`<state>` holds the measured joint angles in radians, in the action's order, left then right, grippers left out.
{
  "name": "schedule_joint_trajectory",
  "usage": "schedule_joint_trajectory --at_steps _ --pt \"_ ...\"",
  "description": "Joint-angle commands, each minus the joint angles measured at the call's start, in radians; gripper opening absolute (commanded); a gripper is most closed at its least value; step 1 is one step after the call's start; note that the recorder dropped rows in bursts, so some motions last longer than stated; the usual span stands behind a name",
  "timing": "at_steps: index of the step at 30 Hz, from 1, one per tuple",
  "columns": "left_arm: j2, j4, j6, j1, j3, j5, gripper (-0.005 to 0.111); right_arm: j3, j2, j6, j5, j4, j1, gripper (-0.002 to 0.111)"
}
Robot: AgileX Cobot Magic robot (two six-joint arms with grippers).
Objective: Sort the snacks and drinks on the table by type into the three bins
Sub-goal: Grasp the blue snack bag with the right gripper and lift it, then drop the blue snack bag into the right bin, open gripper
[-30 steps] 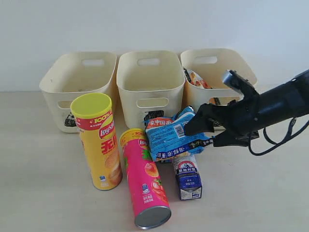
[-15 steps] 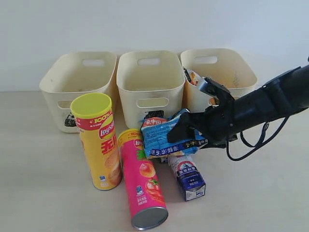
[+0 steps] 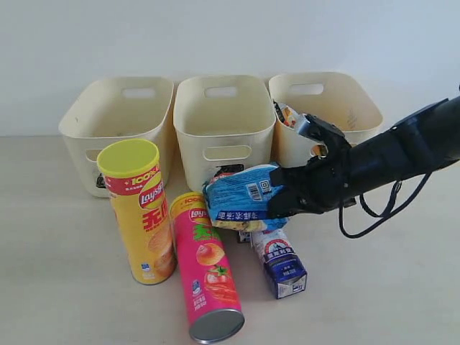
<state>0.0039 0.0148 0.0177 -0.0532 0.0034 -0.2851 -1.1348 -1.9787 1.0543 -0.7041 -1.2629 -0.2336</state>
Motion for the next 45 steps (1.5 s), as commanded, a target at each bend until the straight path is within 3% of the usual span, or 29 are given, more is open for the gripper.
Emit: schedule_joint_trajectory --at_steps 1,20,31,40,45 --pt "-0.004 0.004 0.008 0.002 -0.003 0.006 0.004 -0.007 0.049 0.029 -0.040 0.005 0.040 0.001" --pt "-0.004 0.004 0.008 0.002 -0.003 0.006 0.004 -0.007 0.298 0.047 -0.196 0.050 0.102 0.000" --pt "-0.004 0.004 0.008 0.002 -0.003 0.008 0.004 -0.105 0.334 0.020 0.003 0.062 0.155 0.000" --pt "-0.004 0.004 0.008 0.002 -0.003 0.006 0.004 -0.354 0.137 -0.170 0.180 0.333 0.155 0.000" --pt "-0.004 0.004 0.008 0.002 -0.003 0.006 0.004 -0.394 0.043 -0.176 0.348 0.404 0.155 0.000"
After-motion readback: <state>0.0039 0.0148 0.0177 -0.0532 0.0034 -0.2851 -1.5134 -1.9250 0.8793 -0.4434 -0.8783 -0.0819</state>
